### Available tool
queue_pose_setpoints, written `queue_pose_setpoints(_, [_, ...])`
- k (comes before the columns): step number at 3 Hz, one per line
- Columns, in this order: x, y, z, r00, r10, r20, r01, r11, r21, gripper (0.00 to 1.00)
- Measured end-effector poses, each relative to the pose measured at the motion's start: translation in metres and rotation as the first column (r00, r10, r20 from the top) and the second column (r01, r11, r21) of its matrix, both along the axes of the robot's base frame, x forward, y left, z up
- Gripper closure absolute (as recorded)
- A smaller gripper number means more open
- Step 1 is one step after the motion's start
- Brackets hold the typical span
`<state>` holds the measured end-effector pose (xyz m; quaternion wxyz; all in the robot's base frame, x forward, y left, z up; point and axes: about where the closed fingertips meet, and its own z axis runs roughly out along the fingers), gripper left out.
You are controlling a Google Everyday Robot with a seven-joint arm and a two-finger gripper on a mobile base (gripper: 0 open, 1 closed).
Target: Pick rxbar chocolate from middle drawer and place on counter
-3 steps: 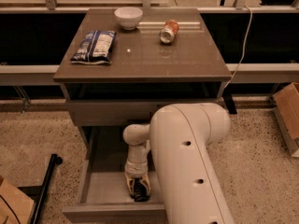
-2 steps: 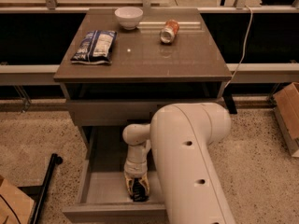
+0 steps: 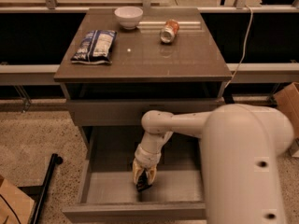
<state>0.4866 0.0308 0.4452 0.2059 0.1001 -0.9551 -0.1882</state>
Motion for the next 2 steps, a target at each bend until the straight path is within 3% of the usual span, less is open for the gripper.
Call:
queue_pose_setpoints(1, [0.008, -0.018, 0.058, 0.9948, 0.037, 0.095, -0.052, 0.987, 0.152, 1.0])
queue_pose_setpoints(2, [0.015, -0.037, 0.11, 0.9806, 0.069, 0.184, -0.121, 0.949, 0.291, 1.0])
